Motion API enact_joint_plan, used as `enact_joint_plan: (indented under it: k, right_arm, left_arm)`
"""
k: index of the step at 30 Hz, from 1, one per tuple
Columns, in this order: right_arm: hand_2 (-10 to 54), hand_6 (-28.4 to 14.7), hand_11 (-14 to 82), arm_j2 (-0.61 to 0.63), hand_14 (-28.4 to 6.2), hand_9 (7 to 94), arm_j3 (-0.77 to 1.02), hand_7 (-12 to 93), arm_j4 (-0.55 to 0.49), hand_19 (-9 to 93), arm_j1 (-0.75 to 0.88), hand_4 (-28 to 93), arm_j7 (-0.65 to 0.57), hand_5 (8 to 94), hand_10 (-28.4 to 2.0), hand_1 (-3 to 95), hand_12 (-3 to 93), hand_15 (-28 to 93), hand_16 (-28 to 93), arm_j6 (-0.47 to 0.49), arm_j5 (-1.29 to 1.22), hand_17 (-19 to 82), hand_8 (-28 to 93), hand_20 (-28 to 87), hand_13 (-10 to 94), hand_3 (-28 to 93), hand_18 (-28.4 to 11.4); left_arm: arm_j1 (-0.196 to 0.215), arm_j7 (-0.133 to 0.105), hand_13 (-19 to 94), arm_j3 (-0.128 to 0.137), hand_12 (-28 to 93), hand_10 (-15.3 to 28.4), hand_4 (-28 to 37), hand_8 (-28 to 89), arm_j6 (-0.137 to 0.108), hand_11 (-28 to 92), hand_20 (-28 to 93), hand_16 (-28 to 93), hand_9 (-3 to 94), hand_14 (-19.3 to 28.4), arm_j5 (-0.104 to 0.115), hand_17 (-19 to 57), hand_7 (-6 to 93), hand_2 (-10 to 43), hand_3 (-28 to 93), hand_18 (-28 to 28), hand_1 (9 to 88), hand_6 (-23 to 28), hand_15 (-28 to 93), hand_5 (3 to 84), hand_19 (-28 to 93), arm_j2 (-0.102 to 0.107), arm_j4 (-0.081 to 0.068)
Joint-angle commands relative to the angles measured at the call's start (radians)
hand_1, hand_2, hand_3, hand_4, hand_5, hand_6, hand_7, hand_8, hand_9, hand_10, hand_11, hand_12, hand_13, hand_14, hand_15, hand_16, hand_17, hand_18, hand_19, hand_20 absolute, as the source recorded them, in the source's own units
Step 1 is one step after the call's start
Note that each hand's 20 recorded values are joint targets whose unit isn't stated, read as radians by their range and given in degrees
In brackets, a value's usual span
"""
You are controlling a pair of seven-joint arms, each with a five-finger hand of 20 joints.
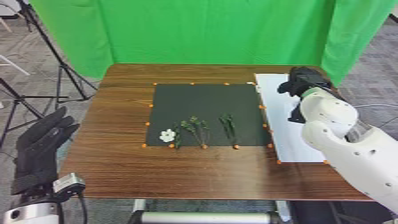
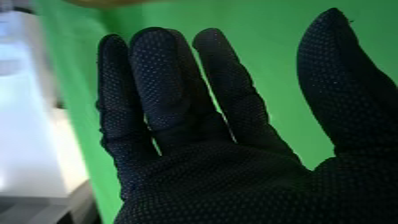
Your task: Arrange flowers
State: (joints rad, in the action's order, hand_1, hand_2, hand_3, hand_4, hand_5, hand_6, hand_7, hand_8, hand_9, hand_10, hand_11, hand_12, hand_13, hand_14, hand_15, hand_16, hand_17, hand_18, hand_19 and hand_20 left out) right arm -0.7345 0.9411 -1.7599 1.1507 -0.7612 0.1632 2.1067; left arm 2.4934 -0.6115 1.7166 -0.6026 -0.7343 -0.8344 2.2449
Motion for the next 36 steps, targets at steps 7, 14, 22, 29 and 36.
enact_joint_plan:
  k: [7,14,22,29,36]
  right_arm:
    - [0.0,-14.2,29.9,-0.003,-15.6,48.6,0.033,17,0.048,90,0.043,-23,-0.192,52.9,-25.1,28.0,17.3,79,16,0.116,-0.028,30,-9,-2,54,82,-24.4]
    - [-0.2,-14.5,27.3,0.019,-15.7,49.0,-0.352,16,0.057,91,-0.200,-23,-0.450,53.2,-25.4,28.4,16.9,79,16,-0.031,-0.130,31,-8,-4,55,81,-24.5]
    - [-0.6,-14.4,27.0,0.064,-15.5,49.6,0.033,17,0.102,92,0.082,-24,-0.184,54.1,-25.0,30.1,17.1,79,16,0.045,-0.016,32,-8,-6,56,81,-24.4]
    - [-1.1,-14.5,27.2,0.063,-15.4,50.5,0.060,17,0.080,93,0.107,-24,-0.186,54.9,-24.9,31.6,17.0,79,16,0.063,-0.011,33,-8,-7,56,81,-24.4]
    - [-1.4,-14.5,26.7,0.065,-15.3,50.8,0.070,16,0.082,93,0.115,-23,-0.179,55.0,-25.0,31.7,17.0,79,17,0.077,-0.028,33,-8,-7,57,81,-24.5]
  left_arm:
    - [0.011,0.001,22,-0.016,7,19.1,-20.1,-11,-0.007,37,5,-16,32.6,25.5,0.011,-10.6,16.3,5.4,83,20.7,25.6,9.9,62,38.6,56,0.011,0.008]
    - [0.001,0.003,22,-0.025,7,19.0,-20.1,-11,-0.005,37,4,-16,32.6,25.8,0.008,-10.6,16.2,5.3,83,20.7,25.6,10.0,62,38.6,56,0.010,0.004]
    - [-0.002,0.006,22,-0.027,7,19.1,-20.2,-11,-0.001,37,4,-17,32.5,25.8,0.004,-10.6,16.2,5.2,83,20.7,25.8,10.0,62,38.6,56,0.007,0.003]
    - [0.006,-0.012,22,-0.026,7,19.1,-19.9,-11,-0.014,37,4,-17,32.5,25.8,0.024,-10.6,16.2,5.1,83,20.7,25.6,9.9,62,38.7,56,0.025,0.006]
    - [-0.002,-0.019,22,-0.035,7,19.1,-20.1,-11,-0.017,37,4,-17,32.5,25.9,0.032,-10.7,16.3,5.1,83,20.7,25.7,9.9,62,38.6,56,0.035,0.003]
